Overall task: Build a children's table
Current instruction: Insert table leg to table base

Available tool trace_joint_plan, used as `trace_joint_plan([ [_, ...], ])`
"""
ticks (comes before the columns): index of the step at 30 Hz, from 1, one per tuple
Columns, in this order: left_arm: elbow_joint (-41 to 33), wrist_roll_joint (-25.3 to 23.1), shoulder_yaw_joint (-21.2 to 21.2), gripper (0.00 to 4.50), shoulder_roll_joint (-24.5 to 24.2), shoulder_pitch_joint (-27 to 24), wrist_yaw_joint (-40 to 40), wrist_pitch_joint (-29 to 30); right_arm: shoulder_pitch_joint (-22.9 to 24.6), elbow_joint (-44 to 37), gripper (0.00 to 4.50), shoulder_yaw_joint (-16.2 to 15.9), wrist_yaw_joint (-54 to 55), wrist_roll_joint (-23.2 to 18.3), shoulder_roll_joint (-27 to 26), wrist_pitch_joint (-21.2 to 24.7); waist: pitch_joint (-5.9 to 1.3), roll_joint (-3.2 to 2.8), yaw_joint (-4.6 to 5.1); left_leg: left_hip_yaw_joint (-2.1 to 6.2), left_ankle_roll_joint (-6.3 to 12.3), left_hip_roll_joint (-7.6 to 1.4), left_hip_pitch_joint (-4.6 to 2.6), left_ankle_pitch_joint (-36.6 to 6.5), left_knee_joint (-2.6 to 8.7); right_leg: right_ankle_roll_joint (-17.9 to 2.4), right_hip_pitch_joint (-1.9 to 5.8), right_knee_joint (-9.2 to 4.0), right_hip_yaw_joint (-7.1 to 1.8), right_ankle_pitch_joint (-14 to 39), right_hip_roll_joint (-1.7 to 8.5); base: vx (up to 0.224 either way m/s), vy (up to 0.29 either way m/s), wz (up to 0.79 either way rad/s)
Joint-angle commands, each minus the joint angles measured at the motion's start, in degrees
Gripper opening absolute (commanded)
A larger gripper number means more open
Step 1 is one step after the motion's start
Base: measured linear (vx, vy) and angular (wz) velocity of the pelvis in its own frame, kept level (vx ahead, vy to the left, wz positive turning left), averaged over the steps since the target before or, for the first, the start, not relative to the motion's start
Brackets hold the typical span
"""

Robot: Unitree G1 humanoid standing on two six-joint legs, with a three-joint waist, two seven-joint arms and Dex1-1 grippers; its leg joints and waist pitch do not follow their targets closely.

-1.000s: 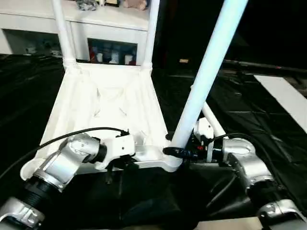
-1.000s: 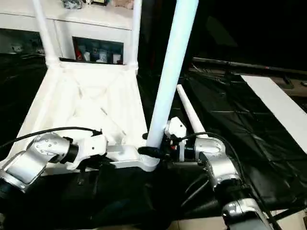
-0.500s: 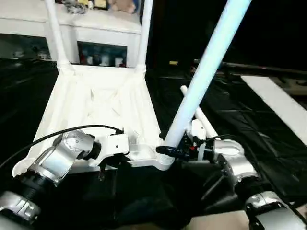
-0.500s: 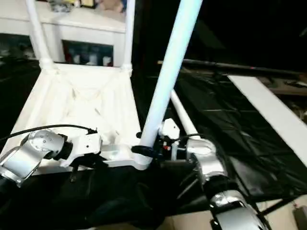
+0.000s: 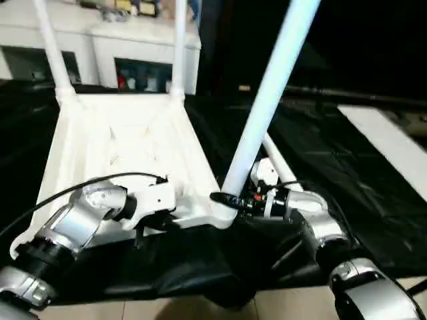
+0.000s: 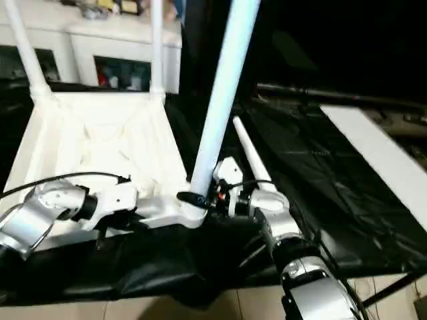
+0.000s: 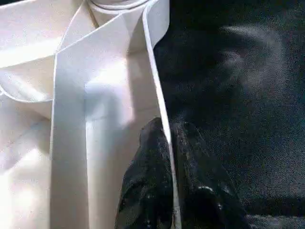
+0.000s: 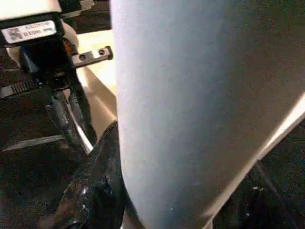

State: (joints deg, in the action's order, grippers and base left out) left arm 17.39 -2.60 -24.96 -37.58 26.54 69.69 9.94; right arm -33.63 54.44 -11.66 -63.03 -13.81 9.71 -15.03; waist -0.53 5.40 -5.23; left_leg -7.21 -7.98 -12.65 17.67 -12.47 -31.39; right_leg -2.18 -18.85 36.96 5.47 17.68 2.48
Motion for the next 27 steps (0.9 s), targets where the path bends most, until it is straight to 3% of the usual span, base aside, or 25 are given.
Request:
trace_joint_plan([
  [1, -4.5, 1.3, -2.1, 0.00, -0.3, 0.1, 6.9, -3.1, 6.2, 8.4, 1.86, -4.4, 1.9, 8.8, 3.7, 8.7, 0.61, -2.29, 0.05, -0.20, 1.21, -1.83, 0.75, -18.6, 4.55, -5.2, -0.36, -7.57, -5.05, 19.2, 6.16, 0.000, 0.000, 0.00],
  [3, -4.3, 1.1, -2.1, 0.00, -0.3, 0.1, 7.0, -3.3, 6.2, 6.6, 1.86, -4.5, 1.2, 8.6, 3.7, 10.0, 0.95, -2.38, -0.04, -0.56, 1.64, -2.00, 0.53, -17.1, 4.56, -5.8, -0.71, -7.48, -5.08, 16.4, 5.99, 0.000, 0.000, 0.00],
  [6, -4.4, 1.1, -2.1, 0.00, -0.3, 0.0, 6.9, -3.1, 6.2, 5.2, 1.86, -4.8, 0.4, 8.4, 4.0, 10.9, 0.73, -2.31, 0.10, -0.80, 1.30, -2.15, 0.89, -15.0, 4.66, -6.2, -0.15, -6.98, -4.91, 13.0, 5.85, 0.000, 0.000, 0.00],
  [11, -5.2, 2.2, -1.3, 0.00, 0.5, -1.1, 5.5, -1.0, 5.6, 4.6, 1.86, -4.0, 6.0, 8.8, 3.5, 11.2, 0.70, -2.30, 0.29, -0.93, 1.00, -2.13, 0.87, -14.0, 4.71, -6.6, -0.03, -6.74, -4.89, 10.1, 5.78, 0.000, 0.000, 0.00],
  [17, -4.6, 1.8, 2.9, 0.00, 6.3, -3.3, -7.6, 7.3, 3.6, 7.5, 1.86, 0.6, 21.7, 7.8, 0.8, 11.8, 0.90, -2.25, 0.86, -0.90, -0.95, -2.06, 0.67, -16.5, 4.95, -6.0, -0.31, -6.94, -5.19, 14.6, 5.77, 0.000, 0.000, 0.00],
  [21, -7.5, 2.2, 6.2, 0.00, 10.2, -4.6, -15.3, 15.4, 2.4, 8.8, 1.86, 3.2, 28.3, 6.5, -0.8, 13.1, 1.01, -1.87, 1.06, -1.01, -0.35, -1.80, 0.76, -17.1, 4.82, -5.9, -0.61, -7.03, -5.60, 16.3, 5.58, 0.000, 0.000, 0.00],
  [24, -14.4, 1.8, 8.7, 0.00, 15.7, -6.1, -22.7, 26.6, 0.5, 11.3, 1.86, 5.1, 34.9, 5.1, -2.7, 14.5, 0.79, -2.06, 1.38, -1.41, 0.21, -1.88, 0.88, -13.5, 4.57, -7.1, -0.42, -6.61, -5.76, 10.3, 5.43, 0.000, 0.000, 0.00],
  [26, -17.7, 1.8, 9.0, 0.00, 17.9, -7.0, -23.8, 30.3, 0.0, 11.9, 1.86, 5.3, 36.6, 4.7, -3.3, 14.8, 0.53, -2.08, 1.61, -1.44, 0.46, -1.84, 1.26, -10.3, 4.42, -7.7, 0.18, -6.06, -5.59, 4.4, 5.21, 0.030, 0.005, -0.01],
  [27, -20.1, 1.4, 8.6, 0.00, 19.4, -7.5, -24.4, 32.6, -0.6, 12.4, 1.86, 5.5, 37.6, 4.4, -4.0, 15.3, 0.19, -2.08, 1.63, -1.58, 1.01, -1.62, 1.22, -6.7, 3.92, -8.0, 0.43, -5.60, -5.49, -1.9, 4.98, 0.060, 0.010, -0.02],
])
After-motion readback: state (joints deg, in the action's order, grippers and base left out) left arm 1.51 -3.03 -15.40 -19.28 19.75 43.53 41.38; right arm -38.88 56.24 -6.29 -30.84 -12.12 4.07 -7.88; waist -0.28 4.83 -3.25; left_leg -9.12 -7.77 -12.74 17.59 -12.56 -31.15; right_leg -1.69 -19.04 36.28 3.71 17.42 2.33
